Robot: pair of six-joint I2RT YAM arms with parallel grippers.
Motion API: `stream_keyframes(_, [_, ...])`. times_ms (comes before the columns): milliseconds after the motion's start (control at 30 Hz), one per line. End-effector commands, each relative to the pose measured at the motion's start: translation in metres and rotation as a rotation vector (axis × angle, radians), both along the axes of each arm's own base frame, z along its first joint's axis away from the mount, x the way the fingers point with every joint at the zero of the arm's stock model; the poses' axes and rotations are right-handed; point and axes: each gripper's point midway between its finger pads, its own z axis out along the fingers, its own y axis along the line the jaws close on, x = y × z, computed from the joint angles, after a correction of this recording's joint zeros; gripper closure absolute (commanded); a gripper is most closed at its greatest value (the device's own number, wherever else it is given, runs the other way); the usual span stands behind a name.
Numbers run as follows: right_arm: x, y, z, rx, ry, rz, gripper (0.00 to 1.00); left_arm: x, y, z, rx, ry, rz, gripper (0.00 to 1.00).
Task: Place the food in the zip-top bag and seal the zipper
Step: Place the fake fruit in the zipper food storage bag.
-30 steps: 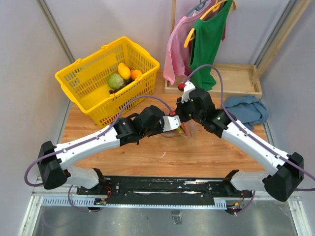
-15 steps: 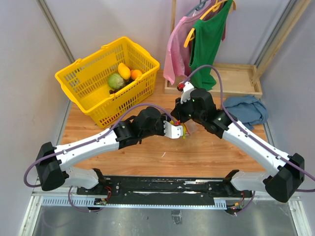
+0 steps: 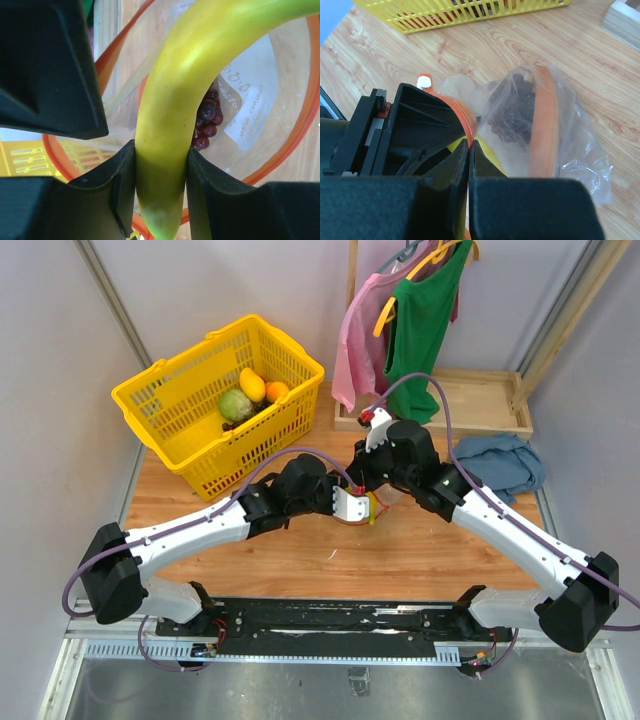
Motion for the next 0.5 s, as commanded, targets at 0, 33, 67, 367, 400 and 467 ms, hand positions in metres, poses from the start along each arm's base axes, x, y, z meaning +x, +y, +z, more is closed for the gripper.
stream_keyframes(0, [0.0, 0.002, 0.019, 0.063, -0.04, 0.014, 0.99, 0.008, -0.009, 0.015, -0.085, -0.018, -0.008, 0.7])
stream_keyframes(33, [0.0, 0.002, 0.019, 0.062, -0.036, 0.019, 0.99, 0.009, -0.008, 0.015, -0.095, -0.015, -0.004, 0.67])
stream_keyframes(67, [-0.001, 0.003, 0.019, 0.064, -0.032, 0.023, 0.99, 0.01, -0.006, 0.014, -0.095, -0.01, 0.004, 0.66])
stream_keyframes(367, [-0.001, -0.001, 0.022, 0.053, -0.033, 0.005, 0.99, 0.02, 0.027, -0.002, -0.132, 0.133, 0.188, 0.59])
stream_keyframes(400, [-0.001, 0.0, 0.022, 0.056, -0.024, 0.006, 0.99, 0.019, 0.026, -0.005, -0.136, 0.154, 0.196, 0.58])
stream_keyframes(467, [-0.002, 0.002, 0.021, 0.062, -0.009, 0.014, 0.99, 0.019, 0.025, -0.01, -0.144, 0.185, 0.216, 0.57])
